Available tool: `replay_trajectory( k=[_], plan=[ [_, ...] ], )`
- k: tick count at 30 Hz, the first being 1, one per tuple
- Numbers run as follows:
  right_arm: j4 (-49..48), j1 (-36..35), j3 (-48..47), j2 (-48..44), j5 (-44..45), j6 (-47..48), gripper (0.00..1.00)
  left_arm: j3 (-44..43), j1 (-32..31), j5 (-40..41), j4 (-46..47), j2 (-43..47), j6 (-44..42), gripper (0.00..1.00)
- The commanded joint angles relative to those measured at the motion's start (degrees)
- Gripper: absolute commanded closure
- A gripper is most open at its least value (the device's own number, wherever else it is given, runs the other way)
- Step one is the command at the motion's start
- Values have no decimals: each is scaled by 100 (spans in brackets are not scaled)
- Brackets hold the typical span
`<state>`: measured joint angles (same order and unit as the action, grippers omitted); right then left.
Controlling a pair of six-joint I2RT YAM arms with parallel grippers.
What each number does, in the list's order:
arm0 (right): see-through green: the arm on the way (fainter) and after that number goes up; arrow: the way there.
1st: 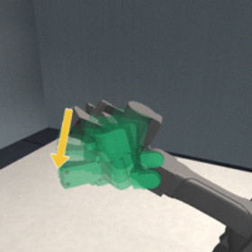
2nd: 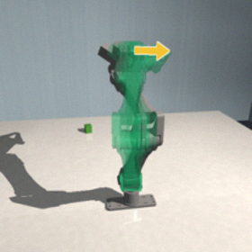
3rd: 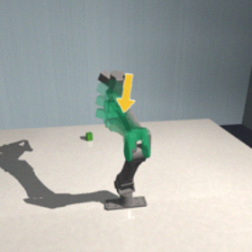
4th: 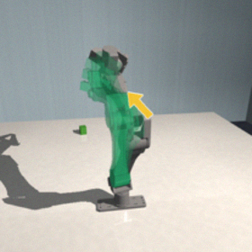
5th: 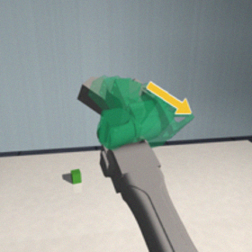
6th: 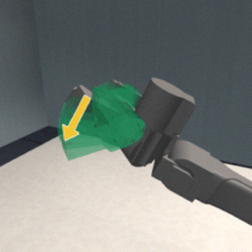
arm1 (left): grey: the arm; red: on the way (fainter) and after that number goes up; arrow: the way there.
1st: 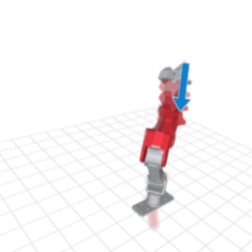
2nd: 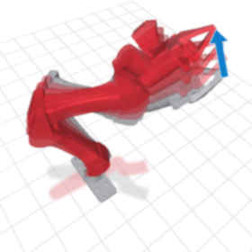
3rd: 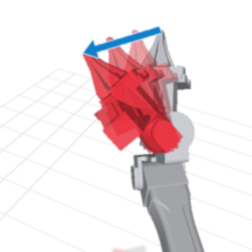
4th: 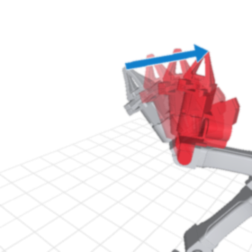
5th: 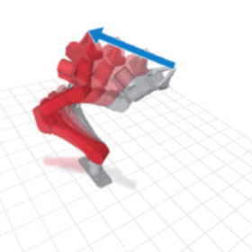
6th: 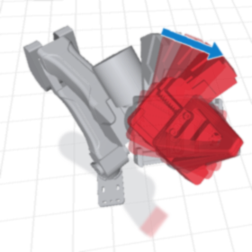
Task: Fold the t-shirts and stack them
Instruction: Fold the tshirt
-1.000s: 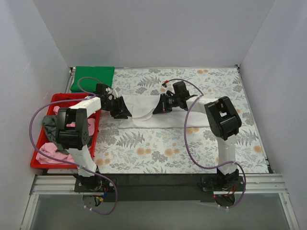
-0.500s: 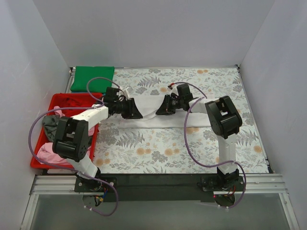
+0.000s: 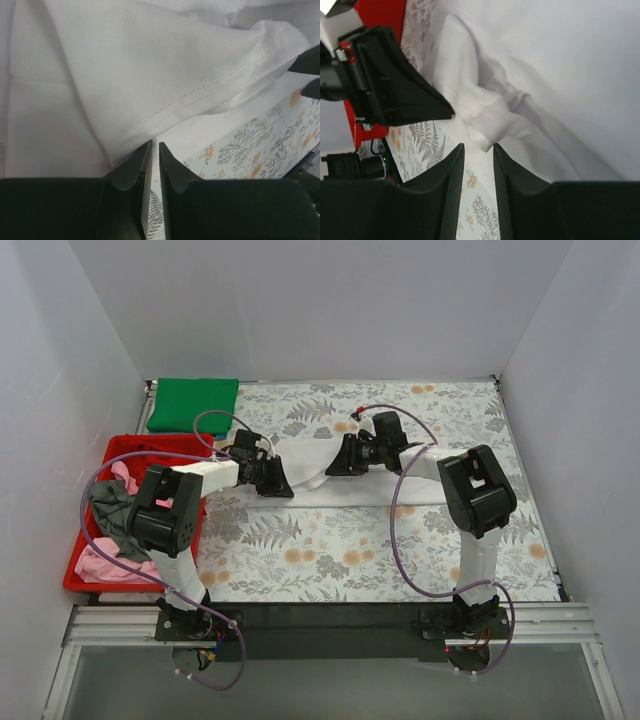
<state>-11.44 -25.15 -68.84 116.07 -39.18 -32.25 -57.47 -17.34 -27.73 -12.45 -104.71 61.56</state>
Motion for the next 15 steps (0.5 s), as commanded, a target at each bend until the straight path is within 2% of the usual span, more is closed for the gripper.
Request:
replay_trajectory(
  k=[1,7,15],
  plan=[
    [-236,-131,308,-707,-12,772,64,-395,12,320,-12,20,-21,91],
    [-60,-412,670,-744,472,1335,71,-739,12,399,-126,-50,-135,91],
    [537,-482,442,-349,1078,1573,76,-1231,20,532,-486,-279,-478,91]
  ],
)
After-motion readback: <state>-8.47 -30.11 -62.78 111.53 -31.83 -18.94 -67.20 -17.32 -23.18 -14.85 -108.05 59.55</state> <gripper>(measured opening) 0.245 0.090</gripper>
